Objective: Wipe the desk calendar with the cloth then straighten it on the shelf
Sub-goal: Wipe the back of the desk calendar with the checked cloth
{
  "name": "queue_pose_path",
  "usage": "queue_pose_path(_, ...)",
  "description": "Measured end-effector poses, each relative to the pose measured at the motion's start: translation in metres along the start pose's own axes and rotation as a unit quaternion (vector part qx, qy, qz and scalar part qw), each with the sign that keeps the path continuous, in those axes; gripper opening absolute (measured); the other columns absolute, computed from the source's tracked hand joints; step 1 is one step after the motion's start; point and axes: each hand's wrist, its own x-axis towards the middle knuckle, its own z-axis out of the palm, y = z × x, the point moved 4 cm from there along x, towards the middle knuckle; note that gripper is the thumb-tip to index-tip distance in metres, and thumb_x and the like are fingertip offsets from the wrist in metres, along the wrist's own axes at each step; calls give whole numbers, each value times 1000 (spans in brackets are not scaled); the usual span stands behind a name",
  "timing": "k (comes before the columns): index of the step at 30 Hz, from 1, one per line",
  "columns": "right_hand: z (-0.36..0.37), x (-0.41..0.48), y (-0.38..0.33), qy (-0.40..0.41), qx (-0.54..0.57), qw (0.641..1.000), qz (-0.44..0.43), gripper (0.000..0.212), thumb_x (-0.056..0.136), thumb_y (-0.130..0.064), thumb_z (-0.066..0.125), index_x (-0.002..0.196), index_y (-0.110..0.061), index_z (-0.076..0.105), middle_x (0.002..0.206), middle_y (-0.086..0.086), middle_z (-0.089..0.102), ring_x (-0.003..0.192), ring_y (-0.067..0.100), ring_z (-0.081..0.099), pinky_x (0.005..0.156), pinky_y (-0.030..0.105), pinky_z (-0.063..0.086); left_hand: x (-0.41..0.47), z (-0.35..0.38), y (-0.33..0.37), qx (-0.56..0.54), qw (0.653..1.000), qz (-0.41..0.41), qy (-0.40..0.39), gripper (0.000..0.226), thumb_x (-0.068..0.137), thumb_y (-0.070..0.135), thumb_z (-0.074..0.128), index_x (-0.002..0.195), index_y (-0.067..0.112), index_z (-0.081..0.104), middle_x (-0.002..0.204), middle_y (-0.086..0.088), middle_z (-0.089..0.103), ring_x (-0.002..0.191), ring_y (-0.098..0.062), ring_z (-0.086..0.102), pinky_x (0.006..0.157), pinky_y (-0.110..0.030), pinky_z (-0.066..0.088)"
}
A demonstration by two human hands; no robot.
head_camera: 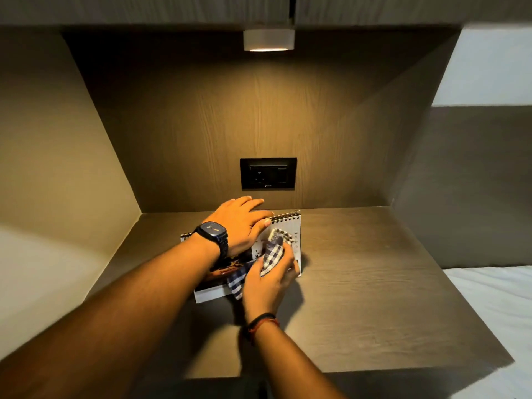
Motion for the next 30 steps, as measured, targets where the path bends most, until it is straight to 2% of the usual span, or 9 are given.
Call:
queue_pose_path(3,11,-14,5,-13,-7,999,-33,61,79,0,56,129,-30,39,138,10,32,116,34,52,87,32,48,1,3,-2,7,1000,3,-4,48,97,48,16,139,38,36,154,0,30,141,-23,20,113,-44,19)
queue_pose_path(8,-1,9,7,66,7,997,30,57,81,1,53,128,-28,42,135,18,38,111,40,54,83,44,55,-1,7,-3,15,1000,1,-5,51,95,51,12,142,38,27,156,0,25,143,-24,14,114,-49,16)
queue_pose_path(10,-1,14,2,91,31,994,48,56,80,4,52,127,-25,45,133,19,37,110,40,54,86,44,54,-1,7,-3,15,1000,-1,-7,51,95,51,12,143,39,26,156,0,24,143,-25,13,115,-49,16)
queue_pose_path(16,13,-21,3,-17,-32,999,-40,58,79,10,49,126,-23,45,137,12,36,122,36,49,93,49,52,-1,7,-3,27,1000,0,-12,50,96,51,13,144,39,23,157,1,21,144,-26,11,115,-51,15)
queue_pose_path(18,5,-16,8,-12,-27,999,-33,57,77,12,48,124,-21,47,134,14,38,121,37,50,95,45,51,-1,6,-3,26,1000,-4,-14,50,96,51,13,144,39,23,157,1,21,144,-26,10,115,-51,15)
queue_pose_path(20,-1,-3,7,27,-6,1000,14,57,77,12,47,123,-22,47,132,17,38,114,40,54,89,41,53,-2,5,-2,22,1000,-7,-17,50,96,51,13,143,39,23,157,1,21,144,-26,10,115,-51,15)
queue_pose_path(23,0,9,-1,58,6,997,59,57,79,10,47,127,-21,44,135,20,35,110,43,54,88,48,53,-2,5,-1,22,1000,-10,-17,50,96,51,13,143,40,23,157,1,21,144,-26,10,115,-51,14)
queue_pose_path(27,8,-16,-1,-22,-60,998,-23,59,79,11,47,130,-19,43,135,16,36,115,35,53,92,37,51,-1,5,-2,19,1000,-8,-17,50,96,51,13,144,39,23,157,1,20,144,-27,9,115,-50,13)
queue_pose_path(30,5,-25,11,-68,-83,993,-55,59,78,13,46,128,-19,44,135,13,36,121,31,50,99,37,48,-1,5,-1,20,1000,-6,-12,50,96,51,14,144,39,24,157,1,21,144,-27,10,115,-50,14)
